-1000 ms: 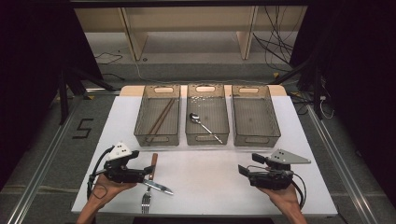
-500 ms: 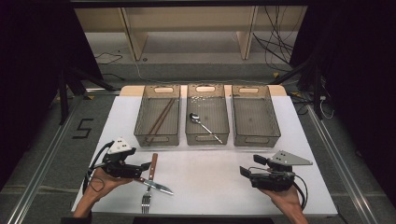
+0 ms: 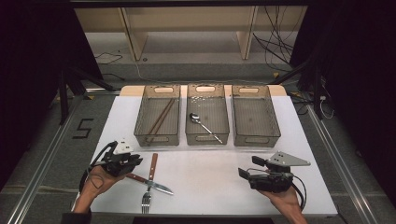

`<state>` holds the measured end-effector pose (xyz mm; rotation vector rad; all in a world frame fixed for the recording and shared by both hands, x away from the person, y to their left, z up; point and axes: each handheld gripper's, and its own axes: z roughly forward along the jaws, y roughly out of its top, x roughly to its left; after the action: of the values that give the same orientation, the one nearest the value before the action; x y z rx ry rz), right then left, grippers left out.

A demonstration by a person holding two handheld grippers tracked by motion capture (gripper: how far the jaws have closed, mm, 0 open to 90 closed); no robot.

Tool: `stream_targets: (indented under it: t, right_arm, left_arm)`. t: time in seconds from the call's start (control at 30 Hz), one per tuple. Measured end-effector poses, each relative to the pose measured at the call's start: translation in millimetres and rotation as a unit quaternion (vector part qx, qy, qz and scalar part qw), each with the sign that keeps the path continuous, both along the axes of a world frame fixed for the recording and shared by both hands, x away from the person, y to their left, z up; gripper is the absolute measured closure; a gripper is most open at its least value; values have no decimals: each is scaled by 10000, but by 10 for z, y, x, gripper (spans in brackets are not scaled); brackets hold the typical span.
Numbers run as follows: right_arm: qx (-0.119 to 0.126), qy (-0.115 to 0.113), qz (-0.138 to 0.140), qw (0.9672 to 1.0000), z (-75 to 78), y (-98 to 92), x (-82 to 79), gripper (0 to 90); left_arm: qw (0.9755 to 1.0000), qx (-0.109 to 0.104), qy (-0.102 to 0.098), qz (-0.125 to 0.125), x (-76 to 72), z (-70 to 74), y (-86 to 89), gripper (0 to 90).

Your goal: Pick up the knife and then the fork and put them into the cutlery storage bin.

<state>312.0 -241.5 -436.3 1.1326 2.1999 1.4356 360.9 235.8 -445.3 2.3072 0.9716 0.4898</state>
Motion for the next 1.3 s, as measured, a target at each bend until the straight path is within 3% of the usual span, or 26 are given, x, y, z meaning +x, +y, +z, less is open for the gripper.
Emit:
stream_targets:
  t: [0.1,0.37,0.47,0.7,0.87,1.2,1.23,1.3]
  right_arm:
    - [-2,21,10,10000,-1,11,-1,273]
    - [-10,40,5,10000,-11,15,2,272]
    - [-12,47,11,10000,-10,15,-2,272]
    - [-29,28,13,10000,-9,18,-8,272]
    - [-59,39,22,10000,-5,18,-20,272]
    - [-79,41,18,10000,-4,18,-24,272]
    - [-81,40,16,10000,-3,17,-24,272]
    - [-85,41,3,10000,-1,15,-26,272]
  left_arm:
    - [9997,125,191,14,16,-91,52,885]
    - [9981,291,543,16,45,-231,87,888]
    - [9963,484,708,34,46,-297,93,888]
    - [9942,624,874,35,-19,-279,104,888]
    - [9906,747,1146,-2,-100,-249,123,887]
    - [9795,1042,1686,-365,-222,-195,37,886]
    - [9789,1045,1714,-393,-229,-188,27,884]
    - [9800,1038,1658,-369,-227,-160,22,861]
